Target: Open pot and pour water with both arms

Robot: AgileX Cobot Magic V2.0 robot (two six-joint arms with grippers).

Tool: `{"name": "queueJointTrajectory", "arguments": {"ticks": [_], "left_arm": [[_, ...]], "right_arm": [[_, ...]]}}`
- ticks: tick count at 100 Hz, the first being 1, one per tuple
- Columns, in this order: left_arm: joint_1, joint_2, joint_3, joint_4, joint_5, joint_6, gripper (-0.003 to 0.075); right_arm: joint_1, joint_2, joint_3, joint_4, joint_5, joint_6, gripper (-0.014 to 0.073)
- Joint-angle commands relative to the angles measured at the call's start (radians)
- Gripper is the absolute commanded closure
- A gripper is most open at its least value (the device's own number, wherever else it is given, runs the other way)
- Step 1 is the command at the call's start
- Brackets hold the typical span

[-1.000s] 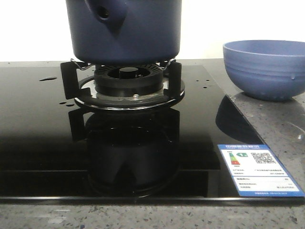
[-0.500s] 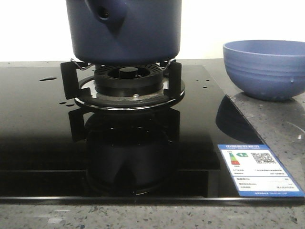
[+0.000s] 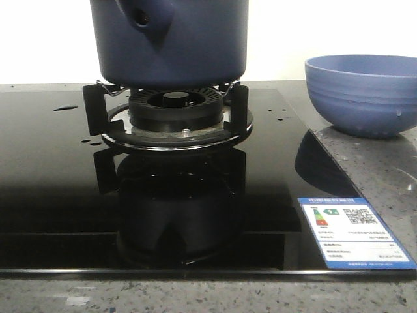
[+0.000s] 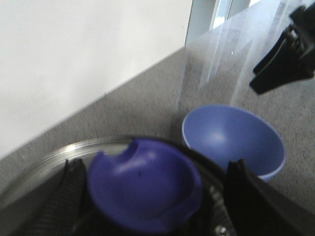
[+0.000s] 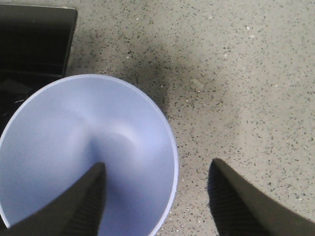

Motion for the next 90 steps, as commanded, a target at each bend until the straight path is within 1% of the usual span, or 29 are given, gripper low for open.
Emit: {"name": "queueJointTrajectory", "arguments": {"ticks": [1,18,30,37,44,50,53,57,58,62,63,66,67,69,70,77,83,90], "left_arm": [[0.019,-0.084,-0.064,-0.075,0.012,-0.007,0.0189],[0.102,-0.153,-0.085,-0.077,0.012,-0.007,0.0197],[0.167,-0.187,-0.085,-0.077,0.036,-0.007,0.0197],[0.199,-0.206,-0.085,-0.077,0.054,-0.022,0.0216],[0.226,-0.227,-0.085,-0.077,0.055,-0.069,0.0275],[0.251,-0.242,-0.085,-0.075,0.056,-0.106,0.0367],[0.261,-0.252,-0.085,-0.071,0.058,-0.115,0.0421],[0.274,-0.263,-0.085,-0.061,0.058,-0.127,0.0513],[0.277,-0.268,-0.085,-0.059,0.058,-0.129,0.0530],[0.289,-0.280,-0.085,-0.047,0.058,-0.131,0.0636],[0.291,-0.283,-0.085,-0.042,0.058,-0.131,0.0673],[0.297,-0.290,-0.085,-0.033,0.058,-0.131,0.0743],[0.301,-0.294,-0.085,-0.030,0.058,-0.131,0.0737],[0.305,-0.301,-0.085,-0.024,0.056,-0.131,0.0738],[0.306,-0.303,-0.085,-0.020,0.054,-0.131,0.0739],[0.314,-0.327,-0.080,0.006,0.016,-0.149,0.0740],[0.315,-0.356,-0.060,0.035,-0.081,-0.189,0.0739],[0.315,-0.400,-0.019,0.051,-0.190,-0.200,0.0740]], "right_arm": [[-0.006,-0.038,-0.025,0.035,-0.041,-0.015,0.0190],[-0.006,-0.038,-0.025,0.137,-0.048,-0.076,0.0190],[-0.006,-0.038,-0.025,0.185,-0.061,-0.091,0.0190],[-0.006,-0.038,-0.025,0.210,-0.070,-0.098,0.0190],[-0.006,-0.038,-0.025,0.235,-0.083,-0.101,0.0195],[-0.006,-0.039,-0.025,0.260,-0.092,-0.105,0.0232],[-0.006,-0.039,-0.025,0.283,-0.094,-0.117,0.0279],[-0.006,-0.043,-0.025,0.312,-0.100,-0.133,0.0342],[-0.006,-0.044,-0.025,0.326,-0.102,-0.140,0.0372],[-0.006,-0.049,-0.025,0.366,-0.112,-0.164,0.0453],[-0.006,-0.051,-0.023,0.374,-0.115,-0.175,0.0488],[-0.006,-0.060,-0.023,0.403,-0.122,-0.201,0.0559],[-0.004,-0.060,-0.023,0.416,-0.126,-0.214,0.0594],[-0.004,-0.066,-0.023,0.438,-0.132,-0.228,0.0631],[-0.004,-0.072,-0.021,0.444,-0.138,-0.241,0.0665],[-0.004,-0.104,-0.003,0.505,-0.196,-0.278,0.0644],[-0.002,-0.143,0.029,0.556,-0.265,-0.320,0.0639],[0.000,-0.204,0.091,0.613,-0.362,-0.382,0.0639]]}}
